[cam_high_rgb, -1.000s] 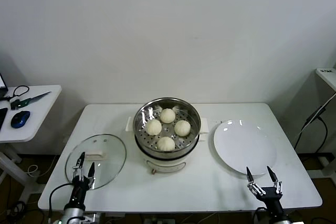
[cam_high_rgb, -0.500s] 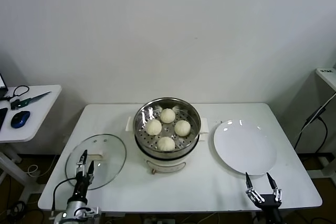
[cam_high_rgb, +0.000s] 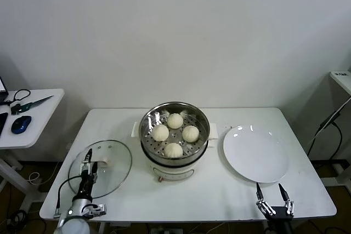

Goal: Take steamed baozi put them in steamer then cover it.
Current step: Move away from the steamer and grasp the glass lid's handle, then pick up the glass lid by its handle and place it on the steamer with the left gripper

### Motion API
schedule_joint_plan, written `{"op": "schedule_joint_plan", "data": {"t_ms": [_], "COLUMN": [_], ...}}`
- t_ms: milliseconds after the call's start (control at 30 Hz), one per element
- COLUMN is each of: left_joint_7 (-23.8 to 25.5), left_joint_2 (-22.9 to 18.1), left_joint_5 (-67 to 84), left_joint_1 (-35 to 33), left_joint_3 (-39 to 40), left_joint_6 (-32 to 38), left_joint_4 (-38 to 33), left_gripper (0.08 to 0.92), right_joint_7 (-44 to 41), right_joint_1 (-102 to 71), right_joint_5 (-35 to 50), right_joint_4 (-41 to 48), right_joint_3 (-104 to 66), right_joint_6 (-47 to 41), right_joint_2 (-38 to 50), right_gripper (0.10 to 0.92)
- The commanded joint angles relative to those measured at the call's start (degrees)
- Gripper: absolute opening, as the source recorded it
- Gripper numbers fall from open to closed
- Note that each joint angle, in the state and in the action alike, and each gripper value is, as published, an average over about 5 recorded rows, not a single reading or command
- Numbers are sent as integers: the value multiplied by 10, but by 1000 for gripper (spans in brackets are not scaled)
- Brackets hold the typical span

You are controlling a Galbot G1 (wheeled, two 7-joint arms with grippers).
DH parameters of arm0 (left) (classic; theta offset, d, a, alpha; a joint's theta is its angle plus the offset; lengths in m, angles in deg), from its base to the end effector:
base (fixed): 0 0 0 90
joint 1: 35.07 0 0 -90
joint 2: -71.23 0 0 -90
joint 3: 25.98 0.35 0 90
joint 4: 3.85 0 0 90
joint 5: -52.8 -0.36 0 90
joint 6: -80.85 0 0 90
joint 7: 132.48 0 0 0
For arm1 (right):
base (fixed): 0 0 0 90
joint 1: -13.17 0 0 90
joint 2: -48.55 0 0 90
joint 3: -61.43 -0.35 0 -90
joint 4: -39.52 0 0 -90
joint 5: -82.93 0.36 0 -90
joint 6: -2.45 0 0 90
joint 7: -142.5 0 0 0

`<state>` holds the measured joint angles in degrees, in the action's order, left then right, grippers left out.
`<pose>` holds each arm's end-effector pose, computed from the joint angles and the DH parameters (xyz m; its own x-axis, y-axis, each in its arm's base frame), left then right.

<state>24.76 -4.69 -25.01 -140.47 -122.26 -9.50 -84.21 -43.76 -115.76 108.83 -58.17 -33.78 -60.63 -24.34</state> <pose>0.2369 0.1375 -0.4682 -0.9909 -0.1344 0.0057 0.0154 -0.0710 0.9974 0.1011 -0.1198 -0.4402 -0.9990 -0.0021 0.0451 0.0027 0.9943 0.1064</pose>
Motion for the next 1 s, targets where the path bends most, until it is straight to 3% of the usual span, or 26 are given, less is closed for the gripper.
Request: {"op": "schedule_joint_plan", "data": {"t_ms": [33,167,833,1000], "left_joint_7": [2,2,3,22], "left_joint_2": [1,-1,-2,7], "left_joint_5": [-11,-12,-11,41], "left_joint_1": [21,22,19,6], "left_joint_3": [3,3,4,6], "left_joint_6": [-10,-9,-12,-20], "left_joint_4": [26,34,23,-33], "left_gripper": [823,771,195,133], "right_joint_7": [0,0,-4,-4], "right_joint_1": [-3,-5,-16,-16], "right_joint_5": [-3,-5,-13,-14], "right_joint_4": [-3,-6,-25,-27], "right_joint_3": [2,2,1,0], "right_joint_6": [2,2,3,2], "right_joint_2": [-3,-3,3,5], "right_gripper": [823,823,823,823]}}
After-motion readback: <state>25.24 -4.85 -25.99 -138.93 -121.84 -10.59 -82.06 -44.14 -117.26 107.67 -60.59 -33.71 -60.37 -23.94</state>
